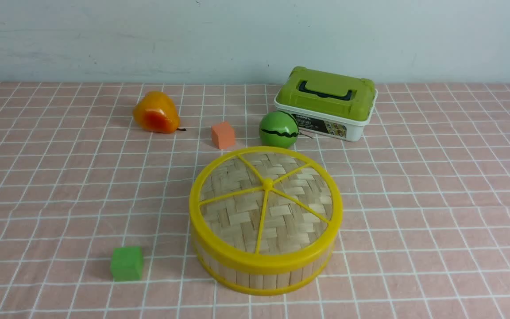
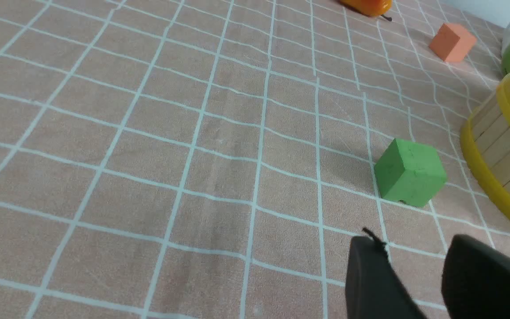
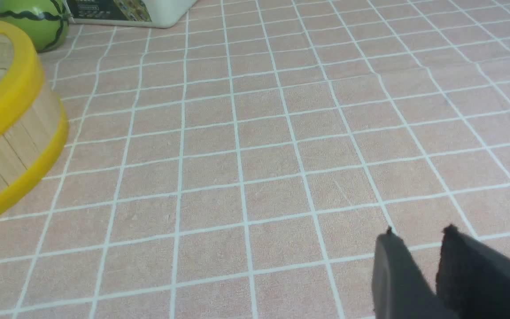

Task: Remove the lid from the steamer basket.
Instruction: Use the right arm to lift the lid of the steamer

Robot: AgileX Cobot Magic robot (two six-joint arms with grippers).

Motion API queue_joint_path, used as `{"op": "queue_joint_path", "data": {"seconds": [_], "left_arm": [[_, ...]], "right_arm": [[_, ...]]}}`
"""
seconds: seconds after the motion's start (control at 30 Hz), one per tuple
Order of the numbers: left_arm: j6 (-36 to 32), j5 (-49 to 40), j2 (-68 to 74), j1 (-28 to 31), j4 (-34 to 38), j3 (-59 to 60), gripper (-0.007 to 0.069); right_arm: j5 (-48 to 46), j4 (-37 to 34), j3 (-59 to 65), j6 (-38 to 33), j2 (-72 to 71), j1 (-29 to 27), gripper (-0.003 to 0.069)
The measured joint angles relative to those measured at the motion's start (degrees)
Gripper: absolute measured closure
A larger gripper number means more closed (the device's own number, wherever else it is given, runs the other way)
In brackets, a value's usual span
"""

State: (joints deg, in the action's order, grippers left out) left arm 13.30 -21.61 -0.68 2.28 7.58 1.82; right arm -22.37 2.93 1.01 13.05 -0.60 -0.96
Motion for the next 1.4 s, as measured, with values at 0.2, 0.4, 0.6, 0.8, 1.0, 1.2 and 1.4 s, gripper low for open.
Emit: {"op": "queue_joint_path", "data": {"seconds": [0.2,0.4,0.6,0.8,1.0,1.2,1.4], "left_arm": [[0.0,0.0,0.0,0.0,0.0,0.0,0.0386],[0.0,0.0,0.0,0.0,0.0,0.0,0.0386],[0.0,-0.05,0.0,0.0,0.0,0.0,0.0386],[0.0,-0.11,0.0,0.0,0.0,0.0,0.0386],[0.0,-0.17,0.0,0.0,0.0,0.0,0.0386],[0.0,-0.17,0.0,0.0,0.0,0.0,0.0386],[0.0,-0.17,0.0,0.0,0.0,0.0,0.0386]], "right_arm": [[0.0,0.0,0.0,0.0,0.0,0.0,0.0522],[0.0,0.0,0.0,0.0,0.0,0.0,0.0516],[0.0,0.0,0.0,0.0,0.0,0.0,0.0508],[0.0,0.0,0.0,0.0,0.0,0.0,0.0499],[0.0,0.05,0.0,0.0,0.0,0.0,0.0493],[0.0,0.05,0.0,0.0,0.0,0.0,0.0487],[0.0,0.05,0.0,0.0,0.0,0.0,0.0477]]}}
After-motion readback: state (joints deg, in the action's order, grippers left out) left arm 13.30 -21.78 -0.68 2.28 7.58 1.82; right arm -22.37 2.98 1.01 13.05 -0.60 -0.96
